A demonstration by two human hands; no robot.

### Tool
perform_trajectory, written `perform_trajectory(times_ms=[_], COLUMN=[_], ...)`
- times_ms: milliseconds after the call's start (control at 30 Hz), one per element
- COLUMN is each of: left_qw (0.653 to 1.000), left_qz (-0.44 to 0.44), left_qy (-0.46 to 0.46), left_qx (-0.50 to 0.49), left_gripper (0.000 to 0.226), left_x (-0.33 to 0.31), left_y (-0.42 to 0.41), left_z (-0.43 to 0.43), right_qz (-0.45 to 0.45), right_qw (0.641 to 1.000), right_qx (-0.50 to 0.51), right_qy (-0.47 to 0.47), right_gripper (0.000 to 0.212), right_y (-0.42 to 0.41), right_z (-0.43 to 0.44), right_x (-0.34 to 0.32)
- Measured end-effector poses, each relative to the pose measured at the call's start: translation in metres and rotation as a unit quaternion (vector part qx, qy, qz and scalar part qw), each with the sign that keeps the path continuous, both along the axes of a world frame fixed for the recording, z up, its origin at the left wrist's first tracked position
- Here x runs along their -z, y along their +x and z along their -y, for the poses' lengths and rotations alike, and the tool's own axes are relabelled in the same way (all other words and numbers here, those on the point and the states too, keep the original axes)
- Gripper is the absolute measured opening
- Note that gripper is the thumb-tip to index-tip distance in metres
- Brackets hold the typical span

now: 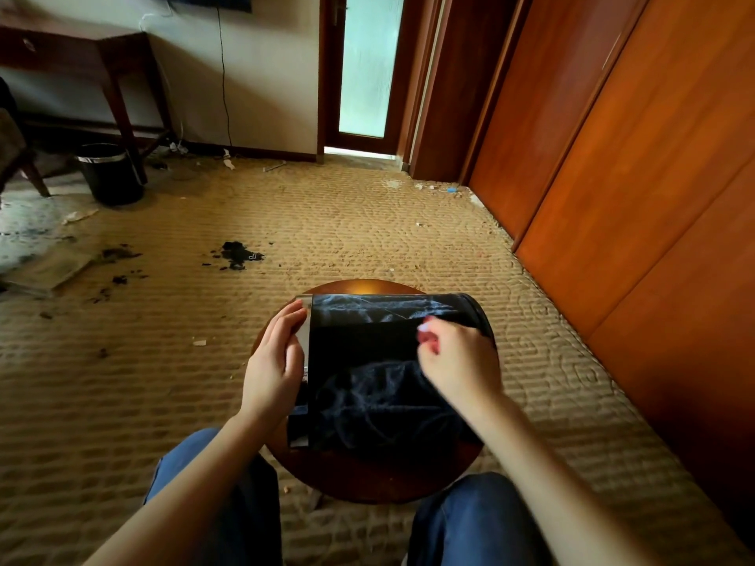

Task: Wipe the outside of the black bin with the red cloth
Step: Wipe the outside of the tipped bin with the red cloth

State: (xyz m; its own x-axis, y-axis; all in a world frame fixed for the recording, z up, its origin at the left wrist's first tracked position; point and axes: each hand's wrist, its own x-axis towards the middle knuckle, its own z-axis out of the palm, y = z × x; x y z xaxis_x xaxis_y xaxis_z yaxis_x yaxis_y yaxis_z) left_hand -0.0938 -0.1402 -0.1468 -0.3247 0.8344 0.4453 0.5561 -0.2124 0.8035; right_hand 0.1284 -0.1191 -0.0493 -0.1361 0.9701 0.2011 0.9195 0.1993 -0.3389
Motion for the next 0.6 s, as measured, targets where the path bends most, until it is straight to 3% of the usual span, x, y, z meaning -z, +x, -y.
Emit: perform_trajectory(times_ms=[167, 233, 333, 467, 600], left_qw=[1.0, 1.0, 1.0, 1.0, 1.0], left_qz=[-0.011, -0.008, -0.013, -0.006, 0.004], left_qy=[0.0, -0.006, -0.003, -0.013, 0.002], left_qx=[0.008, 0.007, 0.007, 0.003, 0.007], left_gripper=[0.056, 0.057, 0.053, 0.047, 0.048], left_x=[0.002, 0.002, 0.0, -0.002, -0.002], left_y=[-0.003, -0.004, -0.003, -0.001, 0.0], left_z=[-0.001, -0.001, -0.001, -0.001, 0.001], right_qz=[-0.014, -0.013, -0.023, 0.022, -0.009], right_qw=[0.983, 0.98, 0.988, 0.999, 0.996], right_qx=[-0.185, -0.199, -0.152, -0.011, 0.083], right_qy=[-0.005, -0.003, -0.015, -0.023, -0.029], right_gripper=[0.022, 0.02, 0.027, 0.026, 0.023], right_y=[-0.096, -0.102, -0.069, 0.014, 0.044], right_z=[0.027, 0.027, 0.014, -0.012, -0.015], right_x=[0.006, 0.005, 0.002, -0.002, -0.006])
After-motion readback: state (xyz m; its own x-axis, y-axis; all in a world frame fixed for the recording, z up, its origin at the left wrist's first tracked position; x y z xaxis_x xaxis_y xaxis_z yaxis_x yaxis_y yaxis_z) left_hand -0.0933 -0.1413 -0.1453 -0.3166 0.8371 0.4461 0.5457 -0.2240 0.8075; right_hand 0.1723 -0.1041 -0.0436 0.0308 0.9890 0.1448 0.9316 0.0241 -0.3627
